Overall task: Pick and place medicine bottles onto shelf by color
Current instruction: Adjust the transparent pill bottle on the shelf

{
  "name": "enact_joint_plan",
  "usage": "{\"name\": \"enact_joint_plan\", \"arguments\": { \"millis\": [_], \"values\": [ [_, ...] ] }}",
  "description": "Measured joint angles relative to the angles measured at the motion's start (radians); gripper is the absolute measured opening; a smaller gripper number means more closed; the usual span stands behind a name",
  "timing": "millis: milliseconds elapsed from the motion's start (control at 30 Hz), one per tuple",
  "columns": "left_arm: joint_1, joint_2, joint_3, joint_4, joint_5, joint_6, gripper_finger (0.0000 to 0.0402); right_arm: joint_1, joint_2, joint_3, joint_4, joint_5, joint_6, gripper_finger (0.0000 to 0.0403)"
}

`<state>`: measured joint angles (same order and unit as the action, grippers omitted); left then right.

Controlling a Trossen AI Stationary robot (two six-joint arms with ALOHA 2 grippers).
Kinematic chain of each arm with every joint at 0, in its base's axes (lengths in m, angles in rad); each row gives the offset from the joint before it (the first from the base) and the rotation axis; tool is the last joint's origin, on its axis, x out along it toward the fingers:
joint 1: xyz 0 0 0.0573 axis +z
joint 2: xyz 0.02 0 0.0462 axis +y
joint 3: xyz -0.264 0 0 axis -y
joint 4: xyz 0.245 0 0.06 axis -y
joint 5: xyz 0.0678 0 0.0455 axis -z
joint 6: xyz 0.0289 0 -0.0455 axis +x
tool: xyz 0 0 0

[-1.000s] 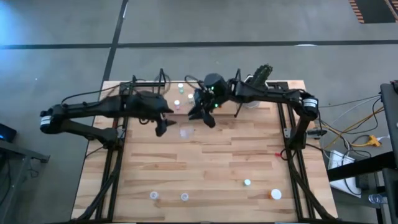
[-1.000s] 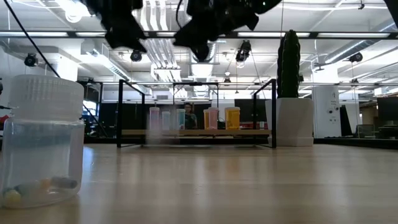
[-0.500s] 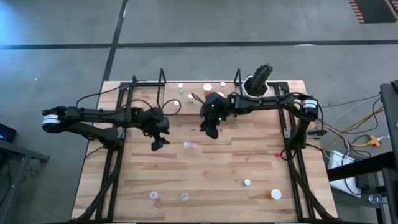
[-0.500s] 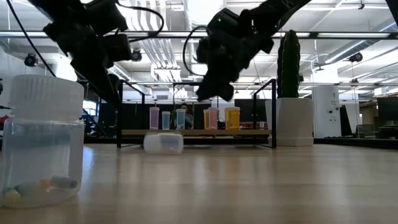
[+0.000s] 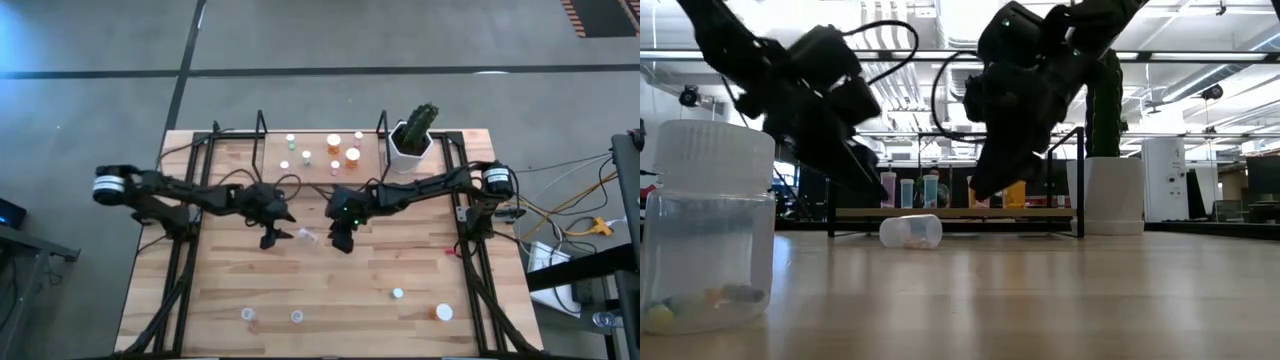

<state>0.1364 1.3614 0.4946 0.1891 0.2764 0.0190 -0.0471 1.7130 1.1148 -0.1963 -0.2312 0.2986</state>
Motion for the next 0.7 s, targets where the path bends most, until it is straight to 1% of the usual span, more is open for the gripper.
{"name": "enact_joint_plan", "arguments": {
  "millis": [100, 167, 300, 433, 533, 600, 700],
  "values": [
    [0.001, 0.089, 0.005, 0.097, -0.020, 0.054, 0.0242, 0.001, 0.000, -0.013, 0.000, -0.002, 0.064, 0.0155],
    [0.001, 0.140, 0.023, 0.100, -0.018, 0.079, 0.0243, 0.003, 0.000, -0.018, 0.000, -0.004, 0.096, 0.0172],
    [0.000, 0.238, 0.047, 0.123, 0.033, 0.141, 0.0254, 0.008, 0.000, -0.019, 0.000, -0.011, 0.103, 0.0193],
    [-0.001, 0.308, 0.059, 0.196, 0.054, 0.152, 0.0273, 0.012, 0.000, -0.003, -0.006, -0.012, 0.103, 0.0195],
    [-0.001, 0.334, 0.069, 0.206, 0.057, 0.156, 0.0277, 0.013, 0.000, 0.015, -0.007, -0.012, 0.103, 0.0189],
    [-0.003, 0.339, 0.069, 0.209, 0.055, 0.156, 0.0271, 0.013, 0.000, 0.025, -0.011, -0.012, 0.103, 0.0184],
    [-0.007, 0.335, 0.069, 0.206, 0.047, 0.153, 0.0245, 0.012, 0.000, 0.038, -0.013, -0.012, 0.103, 0.0179]
  ]
}}
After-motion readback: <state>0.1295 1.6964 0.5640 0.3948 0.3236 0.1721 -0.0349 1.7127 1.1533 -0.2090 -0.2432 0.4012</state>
